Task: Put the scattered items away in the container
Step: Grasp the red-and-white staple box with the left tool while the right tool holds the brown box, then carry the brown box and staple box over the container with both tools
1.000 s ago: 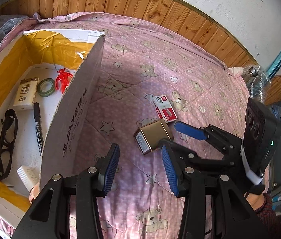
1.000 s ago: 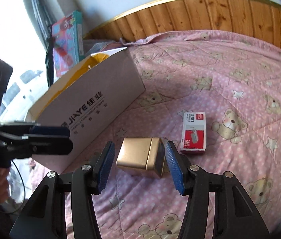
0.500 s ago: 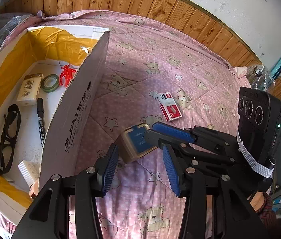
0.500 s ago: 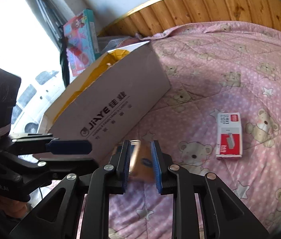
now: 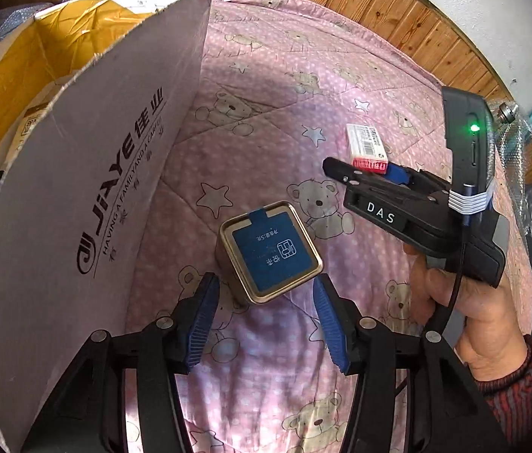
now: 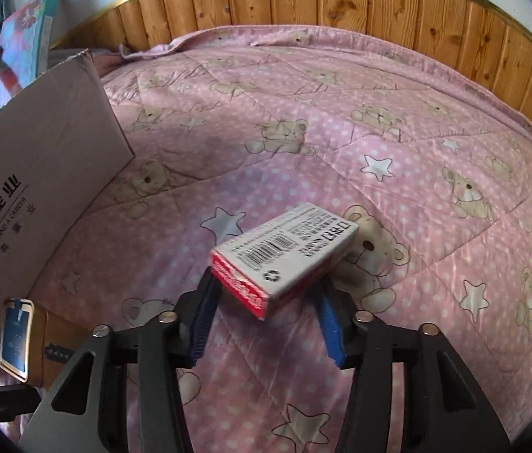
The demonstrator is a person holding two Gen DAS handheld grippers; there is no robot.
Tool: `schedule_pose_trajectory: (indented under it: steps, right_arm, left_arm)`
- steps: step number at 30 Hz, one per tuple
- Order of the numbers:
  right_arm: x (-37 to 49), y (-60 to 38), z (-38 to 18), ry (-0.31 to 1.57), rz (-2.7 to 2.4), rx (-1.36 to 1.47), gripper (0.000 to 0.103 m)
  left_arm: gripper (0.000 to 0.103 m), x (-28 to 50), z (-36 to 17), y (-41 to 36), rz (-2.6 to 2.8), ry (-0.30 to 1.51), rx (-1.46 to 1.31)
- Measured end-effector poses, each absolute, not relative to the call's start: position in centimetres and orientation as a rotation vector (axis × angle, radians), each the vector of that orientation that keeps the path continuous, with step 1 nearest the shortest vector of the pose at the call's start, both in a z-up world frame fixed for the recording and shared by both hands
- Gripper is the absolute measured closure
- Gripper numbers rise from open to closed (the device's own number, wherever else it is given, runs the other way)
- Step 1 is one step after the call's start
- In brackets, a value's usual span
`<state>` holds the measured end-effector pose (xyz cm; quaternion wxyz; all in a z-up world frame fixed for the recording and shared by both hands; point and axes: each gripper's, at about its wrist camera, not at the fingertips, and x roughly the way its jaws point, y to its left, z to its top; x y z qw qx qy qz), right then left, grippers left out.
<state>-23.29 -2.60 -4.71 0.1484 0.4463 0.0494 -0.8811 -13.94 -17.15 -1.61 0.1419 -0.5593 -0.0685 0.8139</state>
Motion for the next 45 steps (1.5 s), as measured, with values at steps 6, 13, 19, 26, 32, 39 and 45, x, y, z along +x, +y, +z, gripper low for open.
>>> schedule_pose_trajectory:
  steps: [6,13,19,26,32,39,45]
  right_arm:
    - [-21.1,1.4,-4.0,-0.190,-2.385,1.365,0.089]
    - [-23.5,0.9,-3.1,-0.252,-2.478,1.361,0.043]
    - [-26.5,0.1,-4.1,-0.279,-2.555,1.439,0.042]
    - [-26.0,-1.0,-4.0,-0.102,-2.511,1.448,0.063]
    - [-22.4,1.1,-2.7,0.006,-2.506,1.436,0.059]
    - [-21.2,1.3,-4.4,-0.063,-2.586,1.422,0.059]
    - [-18.8,2.1,-3.4,-0.112,-2.563,1.427,0.064]
  left_arm:
    - [0.047,-14.8,-2.5,-17.3,2.354,-0.211,-1.605]
    - [0.045,-15.4,-3.3,-16.1,2.350,-0.175,-1.546]
    - [0.043,-15.0,-1.9,-16.8,2.355,-0.202,-1.479]
    - [0.044,-15.5,-2.6,-15.7,2.386,-0.103,-1.439]
    - [0.042,-14.9,-1.3,-16.5,2.332,-0.172,-1.384]
    - [0.034,-15.8,-2.9,-15.5,2.394,-0.084,-1.380]
    - [0.049,-15.8,-3.5,-16.0,2.370,-0.100,-1.410]
